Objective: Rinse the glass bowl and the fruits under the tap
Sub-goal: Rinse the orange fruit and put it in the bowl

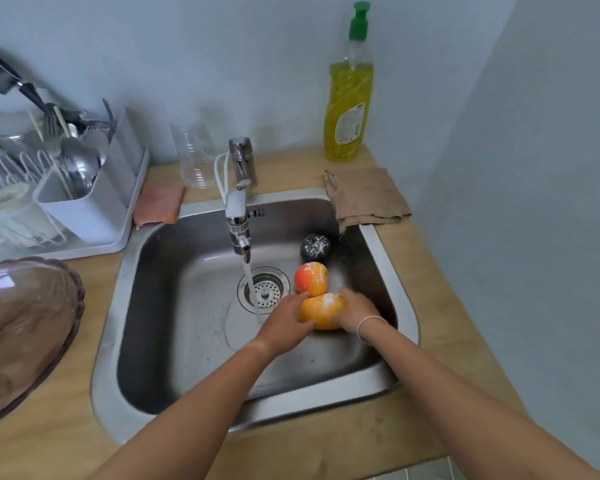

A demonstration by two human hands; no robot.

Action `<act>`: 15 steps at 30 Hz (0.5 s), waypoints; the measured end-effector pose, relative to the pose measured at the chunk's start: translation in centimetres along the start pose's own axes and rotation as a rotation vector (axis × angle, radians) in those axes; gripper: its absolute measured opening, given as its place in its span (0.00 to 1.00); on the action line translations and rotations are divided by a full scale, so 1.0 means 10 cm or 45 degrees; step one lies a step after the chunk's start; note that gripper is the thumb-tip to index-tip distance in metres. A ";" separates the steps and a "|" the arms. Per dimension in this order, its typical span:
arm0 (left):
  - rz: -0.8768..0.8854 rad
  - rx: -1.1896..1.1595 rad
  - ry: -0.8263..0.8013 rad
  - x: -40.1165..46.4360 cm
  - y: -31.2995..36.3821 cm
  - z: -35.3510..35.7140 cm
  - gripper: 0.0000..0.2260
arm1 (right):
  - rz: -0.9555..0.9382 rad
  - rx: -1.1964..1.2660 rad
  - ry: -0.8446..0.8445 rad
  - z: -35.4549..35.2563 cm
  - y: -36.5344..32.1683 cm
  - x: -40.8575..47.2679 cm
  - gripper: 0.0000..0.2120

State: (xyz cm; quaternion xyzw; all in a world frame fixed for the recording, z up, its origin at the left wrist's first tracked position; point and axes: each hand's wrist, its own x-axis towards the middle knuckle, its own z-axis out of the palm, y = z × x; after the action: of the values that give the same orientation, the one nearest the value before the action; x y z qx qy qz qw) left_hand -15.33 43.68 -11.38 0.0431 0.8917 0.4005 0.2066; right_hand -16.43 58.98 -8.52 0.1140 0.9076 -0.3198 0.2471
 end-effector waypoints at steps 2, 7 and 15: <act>-0.041 -0.007 -0.041 0.07 -0.04 0.03 0.31 | 0.029 -0.036 -0.014 0.04 0.02 0.08 0.26; -0.076 -0.179 -0.074 0.16 -0.14 0.09 0.28 | 0.090 -0.104 -0.070 0.13 0.07 0.18 0.31; -0.296 -0.566 -0.047 0.03 -0.34 -0.08 0.29 | -0.003 -0.010 -0.101 0.27 -0.02 0.07 0.36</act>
State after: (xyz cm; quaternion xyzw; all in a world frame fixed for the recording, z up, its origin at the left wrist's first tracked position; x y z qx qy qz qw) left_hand -15.62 40.88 -13.43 -0.0989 0.7767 0.5594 0.2721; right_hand -16.11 57.21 -10.60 0.0990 0.8984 -0.3209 0.2829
